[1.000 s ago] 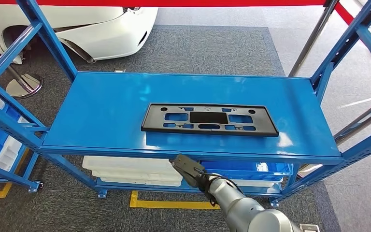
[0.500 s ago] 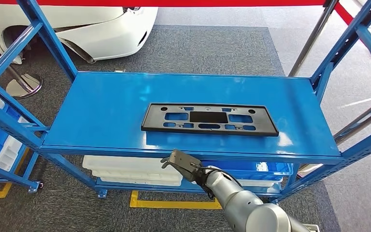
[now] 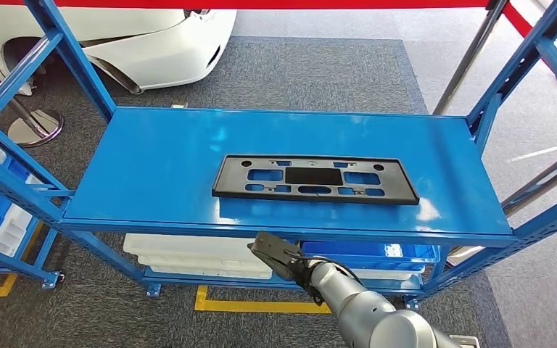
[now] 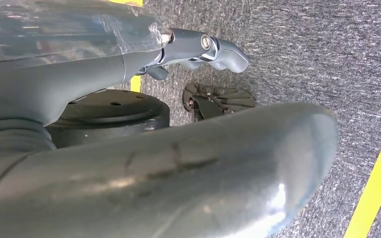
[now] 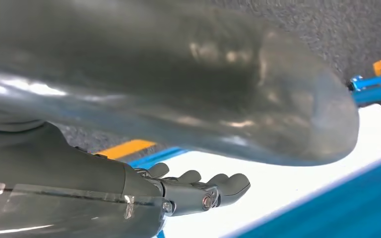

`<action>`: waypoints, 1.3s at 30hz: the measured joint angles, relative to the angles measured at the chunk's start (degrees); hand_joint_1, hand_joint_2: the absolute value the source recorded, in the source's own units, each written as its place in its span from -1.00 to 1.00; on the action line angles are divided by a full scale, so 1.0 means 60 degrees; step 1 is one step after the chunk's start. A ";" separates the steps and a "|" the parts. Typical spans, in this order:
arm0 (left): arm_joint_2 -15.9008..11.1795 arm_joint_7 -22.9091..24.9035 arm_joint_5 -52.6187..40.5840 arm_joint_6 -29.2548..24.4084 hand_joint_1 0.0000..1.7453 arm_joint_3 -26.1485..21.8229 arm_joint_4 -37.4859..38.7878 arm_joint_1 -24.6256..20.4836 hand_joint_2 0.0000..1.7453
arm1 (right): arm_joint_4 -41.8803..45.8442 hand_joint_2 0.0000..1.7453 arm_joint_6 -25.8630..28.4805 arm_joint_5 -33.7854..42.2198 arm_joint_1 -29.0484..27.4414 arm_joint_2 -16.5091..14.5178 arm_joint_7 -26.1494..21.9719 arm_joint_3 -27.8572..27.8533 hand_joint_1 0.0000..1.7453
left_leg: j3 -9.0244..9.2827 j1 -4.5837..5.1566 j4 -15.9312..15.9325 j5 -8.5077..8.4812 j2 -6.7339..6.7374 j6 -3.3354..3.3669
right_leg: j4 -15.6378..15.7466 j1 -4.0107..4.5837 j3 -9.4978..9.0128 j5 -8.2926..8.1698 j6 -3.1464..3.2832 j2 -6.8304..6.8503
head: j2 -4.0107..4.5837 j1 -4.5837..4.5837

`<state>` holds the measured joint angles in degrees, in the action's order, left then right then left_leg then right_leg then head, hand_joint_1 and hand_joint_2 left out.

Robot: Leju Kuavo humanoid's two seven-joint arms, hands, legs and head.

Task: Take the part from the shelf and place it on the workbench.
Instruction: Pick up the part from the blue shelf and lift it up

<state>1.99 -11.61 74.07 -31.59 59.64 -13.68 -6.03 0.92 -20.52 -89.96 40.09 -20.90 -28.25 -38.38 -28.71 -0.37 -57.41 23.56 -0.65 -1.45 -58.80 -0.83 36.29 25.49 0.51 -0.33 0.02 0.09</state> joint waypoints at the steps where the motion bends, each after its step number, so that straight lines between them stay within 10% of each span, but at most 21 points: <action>1: 0.0000 0.0004 -0.0010 0.0006 -1.00 0.0001 0.0001 0.0000 -1.00 | 0.0000 -1.00 -0.0033 0.0000 -0.0068 -0.0001 0.0016 0.0001 -1.00 | -0.0002 0.0000 0.0000 0.0001 0.0000 0.0000 | 0.0000 0.0000 0.0000 0.0000 0.0000 0.0000 | 0.0000 0.0002; 18: 0.0000 0.0026 -0.0017 0.0038 -1.00 0.0056 0.0014 -0.0002 -1.00 | 0.0000 -1.00 -0.0334 0.0000 -0.0543 -0.0015 -0.0026 0.0013 -1.00 | -0.0003 -0.0002 0.0000 0.0001 0.0000 0.0001 | 0.0001 0.0002 0.0001 0.0000 0.0000 0.0001 | 0.0000 -0.0007; 39: 0.0014 0.0001 -0.0004 -0.0035 -1.00 0.0063 0.0041 -0.0003 -1.00 | 0.0000 -1.00 -0.1855 0.0003 -0.1788 -0.0061 -0.1942 0.0609 -1.00 | -0.0008 -0.0003 0.0000 0.0005 0.0001 -0.0001 | 0.0001 0.0000 0.0001 0.0003 -0.0002 0.0001 | 0.0000 -0.0007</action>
<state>2.07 -11.61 74.05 -31.80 60.01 -13.43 -6.05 0.92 -31.65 -89.95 29.36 -21.27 -39.90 -34.72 -28.76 -0.39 -57.41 23.58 -0.65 -1.46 -58.79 -0.83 36.29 25.51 0.50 -0.32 0.02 0.04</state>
